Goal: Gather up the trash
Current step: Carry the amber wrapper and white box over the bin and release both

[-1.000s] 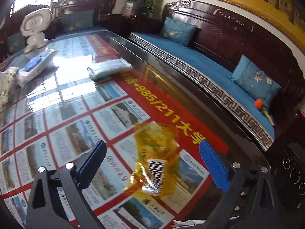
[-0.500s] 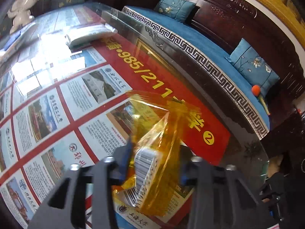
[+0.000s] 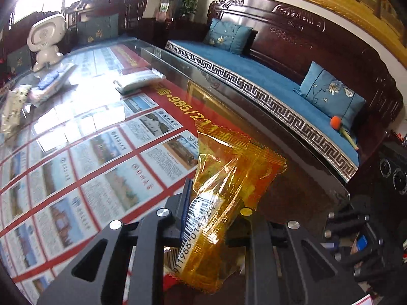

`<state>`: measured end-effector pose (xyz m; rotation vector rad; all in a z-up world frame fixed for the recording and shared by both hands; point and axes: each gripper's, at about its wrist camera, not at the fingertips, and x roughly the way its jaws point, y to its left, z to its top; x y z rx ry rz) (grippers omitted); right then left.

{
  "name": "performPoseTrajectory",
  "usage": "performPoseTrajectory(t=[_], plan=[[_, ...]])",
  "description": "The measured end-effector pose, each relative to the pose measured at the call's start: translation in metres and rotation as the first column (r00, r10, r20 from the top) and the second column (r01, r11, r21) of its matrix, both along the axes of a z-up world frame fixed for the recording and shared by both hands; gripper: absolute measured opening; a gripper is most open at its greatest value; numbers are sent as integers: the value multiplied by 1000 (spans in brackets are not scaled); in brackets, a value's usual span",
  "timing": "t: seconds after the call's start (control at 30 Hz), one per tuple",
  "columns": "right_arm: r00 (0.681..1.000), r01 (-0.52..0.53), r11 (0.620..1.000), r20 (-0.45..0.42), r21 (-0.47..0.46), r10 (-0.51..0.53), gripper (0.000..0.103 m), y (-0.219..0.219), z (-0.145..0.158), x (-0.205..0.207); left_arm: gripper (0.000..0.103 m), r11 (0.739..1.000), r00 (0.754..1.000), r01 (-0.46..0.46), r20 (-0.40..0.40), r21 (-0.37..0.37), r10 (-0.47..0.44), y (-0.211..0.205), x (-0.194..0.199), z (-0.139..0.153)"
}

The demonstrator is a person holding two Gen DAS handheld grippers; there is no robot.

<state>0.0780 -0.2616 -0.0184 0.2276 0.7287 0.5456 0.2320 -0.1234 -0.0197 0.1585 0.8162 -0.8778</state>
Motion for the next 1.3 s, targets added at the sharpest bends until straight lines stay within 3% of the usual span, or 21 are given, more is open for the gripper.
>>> performPoseTrajectory(t=[0.23, 0.5, 0.73, 0.83, 1.03, 1.3], plan=[[999, -13, 1000, 42, 7, 12, 3, 8, 15, -49, 20, 999, 997, -10, 72, -42, 13, 56, -82, 24], [998, -46, 999, 40, -20, 47, 3, 28, 10, -116, 20, 999, 997, -6, 72, -53, 10, 99, -176, 7], [998, -65, 997, 3, -47, 66, 3, 43, -13, -167, 20, 999, 999, 3, 38, -41, -2, 116, -239, -25], [997, -67, 997, -25, -43, 66, 3, 46, -26, -179, 20, 999, 1000, -9, -16, -46, 8, 124, -256, -45], [989, -93, 994, -117, -53, 87, 3, 57, -65, -202, 20, 1000, 992, -31, -124, 0, 31, 129, -278, -96], [975, -79, 997, -212, -19, 73, 3, 57, -104, -215, 20, 997, 978, -26, -204, 73, 41, 123, -293, -147]])
